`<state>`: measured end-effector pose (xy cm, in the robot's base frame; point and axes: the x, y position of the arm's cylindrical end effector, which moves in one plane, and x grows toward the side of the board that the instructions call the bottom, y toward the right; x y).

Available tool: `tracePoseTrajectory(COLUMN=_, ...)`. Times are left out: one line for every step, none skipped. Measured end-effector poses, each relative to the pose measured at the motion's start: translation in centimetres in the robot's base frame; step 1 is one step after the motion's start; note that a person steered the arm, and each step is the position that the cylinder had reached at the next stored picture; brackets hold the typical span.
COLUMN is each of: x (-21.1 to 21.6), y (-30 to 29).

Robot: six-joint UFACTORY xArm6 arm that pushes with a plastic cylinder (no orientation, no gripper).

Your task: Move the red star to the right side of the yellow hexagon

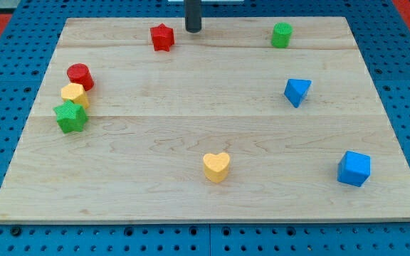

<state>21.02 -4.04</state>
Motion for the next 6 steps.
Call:
tracePoseTrajectory(x=4.6, y=-7.7)
tracePoseTrajectory(x=10.6, y=-12.3)
tracePoseTrajectory(x=11.1, y=-10.8)
tracePoseTrajectory(x=12.0, y=-8.5)
tracePoseTrajectory(x=13.3, y=-7.2)
tracePoseTrajectory(x=17.0, y=-8.5)
